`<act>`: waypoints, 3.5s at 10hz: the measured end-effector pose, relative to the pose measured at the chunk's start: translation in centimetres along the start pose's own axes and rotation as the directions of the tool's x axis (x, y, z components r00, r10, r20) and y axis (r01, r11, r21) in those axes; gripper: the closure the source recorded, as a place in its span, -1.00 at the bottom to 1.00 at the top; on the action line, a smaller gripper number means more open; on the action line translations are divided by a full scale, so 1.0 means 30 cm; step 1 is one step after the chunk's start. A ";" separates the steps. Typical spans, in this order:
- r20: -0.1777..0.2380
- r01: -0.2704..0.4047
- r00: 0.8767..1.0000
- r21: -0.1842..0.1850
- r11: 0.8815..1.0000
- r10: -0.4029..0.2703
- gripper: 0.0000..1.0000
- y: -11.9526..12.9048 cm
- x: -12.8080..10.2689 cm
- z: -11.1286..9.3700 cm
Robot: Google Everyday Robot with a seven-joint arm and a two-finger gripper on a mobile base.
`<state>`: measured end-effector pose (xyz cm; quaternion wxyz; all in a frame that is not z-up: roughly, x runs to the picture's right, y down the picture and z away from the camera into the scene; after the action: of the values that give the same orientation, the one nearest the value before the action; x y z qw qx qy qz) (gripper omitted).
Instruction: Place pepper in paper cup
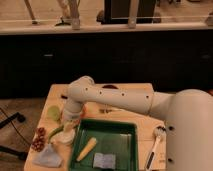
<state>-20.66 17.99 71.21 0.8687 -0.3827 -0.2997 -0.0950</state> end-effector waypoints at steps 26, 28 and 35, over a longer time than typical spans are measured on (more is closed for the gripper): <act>0.471 -0.087 0.882 0.128 0.988 0.017 0.72 0.028 -0.023 0.049; 0.480 -0.090 0.877 0.125 0.988 0.019 0.30 0.029 -0.021 0.046; 0.496 -0.080 0.868 0.125 0.989 0.007 -0.58 0.029 -0.019 0.030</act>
<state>-21.18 19.21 70.80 0.7900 -0.3383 -0.5092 0.0472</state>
